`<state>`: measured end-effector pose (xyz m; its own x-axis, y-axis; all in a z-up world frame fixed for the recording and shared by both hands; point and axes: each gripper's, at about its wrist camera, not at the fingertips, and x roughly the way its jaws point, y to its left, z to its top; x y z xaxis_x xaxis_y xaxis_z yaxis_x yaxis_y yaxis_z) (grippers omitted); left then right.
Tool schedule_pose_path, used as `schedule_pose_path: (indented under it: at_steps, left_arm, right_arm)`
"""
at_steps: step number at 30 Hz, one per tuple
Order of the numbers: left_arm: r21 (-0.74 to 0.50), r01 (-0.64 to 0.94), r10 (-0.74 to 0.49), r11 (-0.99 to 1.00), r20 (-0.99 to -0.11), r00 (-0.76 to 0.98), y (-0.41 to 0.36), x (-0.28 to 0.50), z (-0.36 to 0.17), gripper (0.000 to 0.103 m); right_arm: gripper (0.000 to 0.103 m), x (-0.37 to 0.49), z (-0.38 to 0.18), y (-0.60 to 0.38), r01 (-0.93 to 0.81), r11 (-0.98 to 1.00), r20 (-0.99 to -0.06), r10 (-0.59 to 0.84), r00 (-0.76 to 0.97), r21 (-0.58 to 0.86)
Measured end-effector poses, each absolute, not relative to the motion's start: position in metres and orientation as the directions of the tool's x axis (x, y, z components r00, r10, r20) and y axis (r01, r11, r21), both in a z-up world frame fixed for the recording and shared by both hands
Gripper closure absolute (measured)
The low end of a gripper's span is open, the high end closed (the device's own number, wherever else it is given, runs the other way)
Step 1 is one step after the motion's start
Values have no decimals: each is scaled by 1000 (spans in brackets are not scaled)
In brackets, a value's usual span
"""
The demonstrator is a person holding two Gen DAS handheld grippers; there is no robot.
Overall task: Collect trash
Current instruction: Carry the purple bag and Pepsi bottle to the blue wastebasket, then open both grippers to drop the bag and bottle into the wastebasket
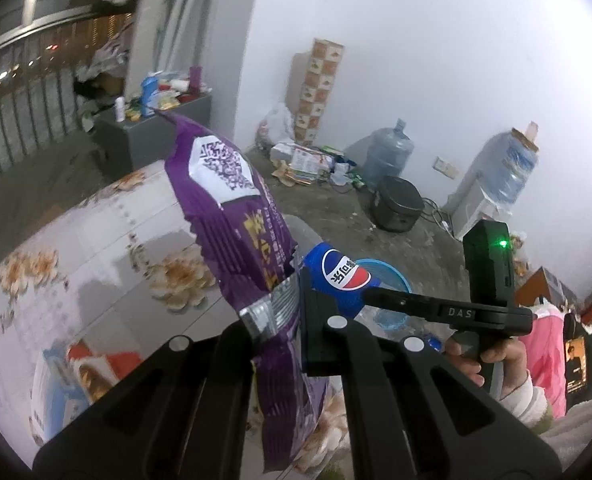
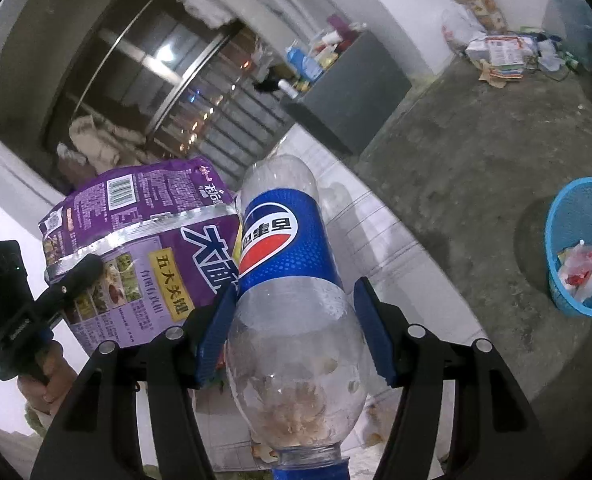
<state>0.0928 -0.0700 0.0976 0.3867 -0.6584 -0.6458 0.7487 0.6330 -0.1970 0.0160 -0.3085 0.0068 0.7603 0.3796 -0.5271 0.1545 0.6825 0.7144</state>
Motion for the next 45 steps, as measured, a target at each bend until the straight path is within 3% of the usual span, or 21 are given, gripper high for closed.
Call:
schedule_pose_path:
  at_steps: [7, 15, 19, 28, 29, 30, 31, 33, 38, 45]
  left_arm:
    - [-163, 824, -682, 542, -659, 318, -140, 82, 103, 102]
    - [-177, 905, -687, 388, -710, 155, -262, 67, 85, 102]
    - [-179, 932, -656, 314, -751, 76, -331, 64, 54, 102]
    - [-202, 947, -538, 249, -842, -38, -457, 85, -42, 101]
    - [-203, 947, -533, 248, -845, -41, -466, 89, -51, 99]
    - [-205, 948, -527, 242, -849, -50, -478, 92, -62, 87]
    - [-197, 948, -516, 250, -856, -42, -491, 95, -75, 63]
    - [-186, 944, -511, 272, -860, -22, -501, 101, -90, 47]
    - [-211, 916, -494, 341, -869, -16, -497, 109, -109, 42]
    - [-222, 909, -532, 353, -847, 0, -456, 103, -83, 39]
  right_arm:
    - [44, -20, 0, -356, 222, 618, -493, 310, 813, 754]
    - [44, -85, -29, -438, 430, 483, -536, 100, 838, 762]
    - [44, -115, -61, -474, 544, 359, -591, 26, 806, 758]
    - [44, -123, -137, -537, 686, 117, -691, 1, 723, 718]
    - [44, -119, -146, -546, 696, 99, -699, -1, 715, 711]
    - [44, -116, -153, -552, 704, 84, -706, -4, 708, 705]
    - [43, -112, -164, -561, 721, 67, -722, -17, 692, 689]
    - [36, -103, -181, -575, 743, 47, -742, -37, 669, 668]
    - [36, -101, -209, -579, 779, 22, -778, -43, 627, 626]
    - [36, -111, -202, -558, 790, 91, -789, -56, 612, 606]
